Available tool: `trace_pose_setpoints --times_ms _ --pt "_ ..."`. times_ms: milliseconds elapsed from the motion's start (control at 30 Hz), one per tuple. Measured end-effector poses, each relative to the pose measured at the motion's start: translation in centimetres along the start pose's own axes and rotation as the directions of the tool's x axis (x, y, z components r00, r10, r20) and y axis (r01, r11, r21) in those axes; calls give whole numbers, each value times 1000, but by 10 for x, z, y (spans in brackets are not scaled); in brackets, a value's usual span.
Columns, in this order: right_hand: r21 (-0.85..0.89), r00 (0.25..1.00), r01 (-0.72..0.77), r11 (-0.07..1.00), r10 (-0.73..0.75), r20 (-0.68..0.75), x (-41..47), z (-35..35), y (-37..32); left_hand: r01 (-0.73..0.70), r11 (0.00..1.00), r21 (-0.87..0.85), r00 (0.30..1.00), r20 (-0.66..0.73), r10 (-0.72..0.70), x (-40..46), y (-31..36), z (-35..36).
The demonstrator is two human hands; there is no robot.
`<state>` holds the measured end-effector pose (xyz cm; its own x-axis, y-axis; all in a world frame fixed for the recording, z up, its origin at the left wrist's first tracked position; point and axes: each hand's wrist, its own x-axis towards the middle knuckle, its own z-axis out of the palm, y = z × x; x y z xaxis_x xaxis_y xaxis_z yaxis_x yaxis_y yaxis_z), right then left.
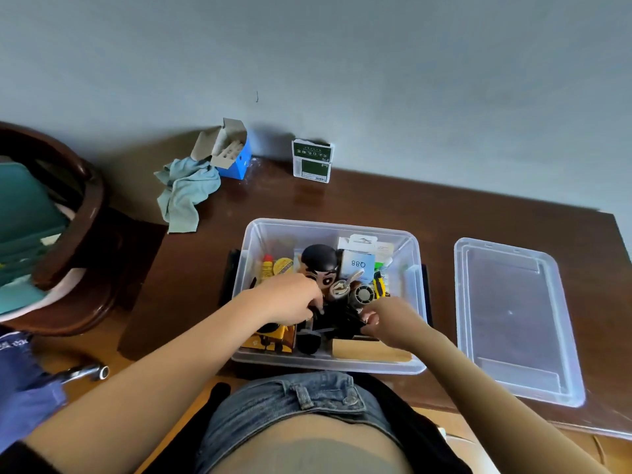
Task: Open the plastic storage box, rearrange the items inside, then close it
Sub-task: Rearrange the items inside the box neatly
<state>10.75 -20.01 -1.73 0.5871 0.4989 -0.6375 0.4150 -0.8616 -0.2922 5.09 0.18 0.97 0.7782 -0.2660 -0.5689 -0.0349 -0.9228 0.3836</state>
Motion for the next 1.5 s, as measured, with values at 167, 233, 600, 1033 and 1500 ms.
trace_pose_setpoints --times_ms 167,233,600,1033,1500 --pt "-87 997 -59 994 54 -60 3 4 -2 75 994 83 987 137 -86 4 -2 3" --pt "-147 992 -83 986 68 -102 3 5 -2 92 993 75 982 161 -103 6 -5 4" --pt "-12 992 13 1000 -11 128 1 2 5 95 995 -8 984 154 -92 7 -10 4" --pt "-237 989 -150 960 146 -34 22 -19 -5 98 946 -308 991 -57 -121 -20 -26 -3" --pt "-101 926 -355 929 335 -177 57 2 -2 31 999 -11 993 -115 -32 -60 -48 9"
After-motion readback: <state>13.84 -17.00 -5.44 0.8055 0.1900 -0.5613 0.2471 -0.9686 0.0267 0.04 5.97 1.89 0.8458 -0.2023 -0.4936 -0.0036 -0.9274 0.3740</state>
